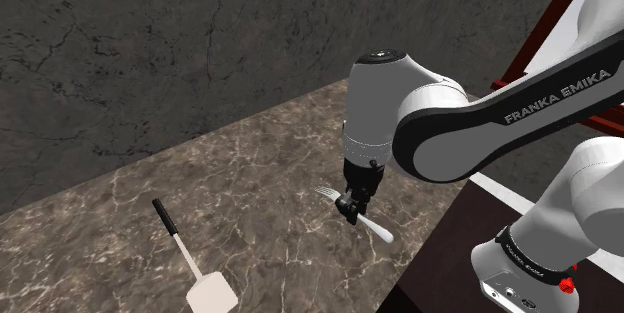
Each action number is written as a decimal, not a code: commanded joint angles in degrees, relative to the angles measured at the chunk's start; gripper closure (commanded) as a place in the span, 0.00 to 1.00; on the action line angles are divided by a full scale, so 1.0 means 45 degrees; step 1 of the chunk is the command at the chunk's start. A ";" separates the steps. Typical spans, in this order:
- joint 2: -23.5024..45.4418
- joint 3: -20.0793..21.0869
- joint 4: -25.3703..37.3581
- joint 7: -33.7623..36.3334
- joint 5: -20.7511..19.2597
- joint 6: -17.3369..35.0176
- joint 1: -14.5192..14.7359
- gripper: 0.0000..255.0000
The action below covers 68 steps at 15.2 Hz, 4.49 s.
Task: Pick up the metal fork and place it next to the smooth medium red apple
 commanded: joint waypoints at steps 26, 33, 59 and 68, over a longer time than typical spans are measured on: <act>-0.2490 -0.0745 0.1964 -0.0233 0.0304 -0.4370 0.0127 1.00; -0.2891 -0.0968 0.2852 -0.0196 0.0242 -0.5651 0.0110 1.00; -0.5795 -0.5113 0.1958 -0.4787 -0.1943 -0.8201 -0.1472 1.00; -0.5676 -0.7450 0.2028 -0.7560 -0.3767 -0.8174 -0.2714 1.00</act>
